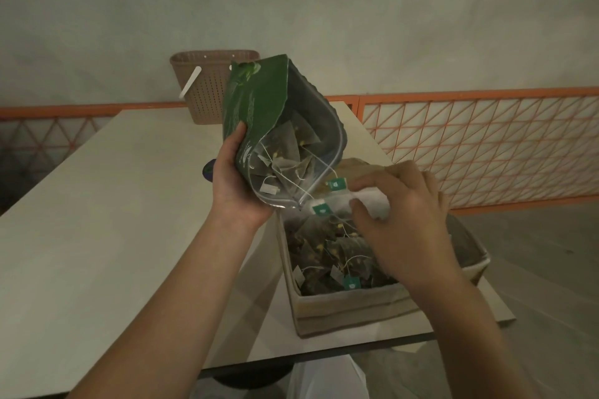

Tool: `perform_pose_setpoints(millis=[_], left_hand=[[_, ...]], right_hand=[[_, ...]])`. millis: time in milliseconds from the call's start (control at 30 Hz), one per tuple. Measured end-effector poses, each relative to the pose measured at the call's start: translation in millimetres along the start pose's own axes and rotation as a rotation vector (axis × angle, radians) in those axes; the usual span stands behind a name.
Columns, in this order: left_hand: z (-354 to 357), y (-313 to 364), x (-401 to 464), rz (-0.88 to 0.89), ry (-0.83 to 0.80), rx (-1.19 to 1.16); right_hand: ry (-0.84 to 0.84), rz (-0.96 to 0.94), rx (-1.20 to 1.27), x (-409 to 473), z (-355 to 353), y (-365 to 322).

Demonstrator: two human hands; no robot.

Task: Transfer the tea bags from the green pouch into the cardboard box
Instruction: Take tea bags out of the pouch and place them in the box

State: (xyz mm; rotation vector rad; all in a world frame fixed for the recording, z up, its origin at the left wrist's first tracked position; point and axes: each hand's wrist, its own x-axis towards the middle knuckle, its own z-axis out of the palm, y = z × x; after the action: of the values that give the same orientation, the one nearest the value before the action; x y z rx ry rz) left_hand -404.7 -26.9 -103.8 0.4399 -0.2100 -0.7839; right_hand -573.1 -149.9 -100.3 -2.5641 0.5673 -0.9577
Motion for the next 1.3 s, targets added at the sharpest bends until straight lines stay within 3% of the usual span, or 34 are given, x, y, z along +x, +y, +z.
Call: perform_pose_setpoints(millis=[133, 267, 367, 467, 667, 867, 1000, 1300], left_hand=[[0.3, -1.4, -0.1, -0.002, 0.025, 0.004], [0.1, -1.6, -1.3, -0.009, 0.045, 0.017], [-2.2, 0.7, 0.1, -0.001, 0.033, 0.014], [-4.4, 1.5, 1.1, 0.012, 0.009, 0.007], [-12.3, -2.1, 6.7, -0.031, -0.032, 0.051], [-16.6, -2.0, 10.7, -0.071, -0.082, 0.043], [-18.0, -1.5, 11.2, -0.088, -0.091, 0.037], [-10.0, -1.5, 8.4, -0.008, -0.015, 0.052]], right_hand=[[0.084, -0.106, 0.138, -1.6, 4.3, -20.6], [-0.09, -0.103, -0.04, 1.8, 12.1, -21.4], [-0.139, -0.103, 0.128, 7.8, 9.2, -20.5], [-0.095, -0.01, 0.493, 21.2, -5.7, -31.9], [0.023, 0.044, 0.902, 36.2, -25.9, -52.1], [-0.021, 0.05, 0.947, 40.5, -20.6, -49.0], [0.051, 0.01, 1.11, 37.8, -27.4, -48.9], [0.276, -0.207, 1.172, 30.7, -34.0, -38.4]])
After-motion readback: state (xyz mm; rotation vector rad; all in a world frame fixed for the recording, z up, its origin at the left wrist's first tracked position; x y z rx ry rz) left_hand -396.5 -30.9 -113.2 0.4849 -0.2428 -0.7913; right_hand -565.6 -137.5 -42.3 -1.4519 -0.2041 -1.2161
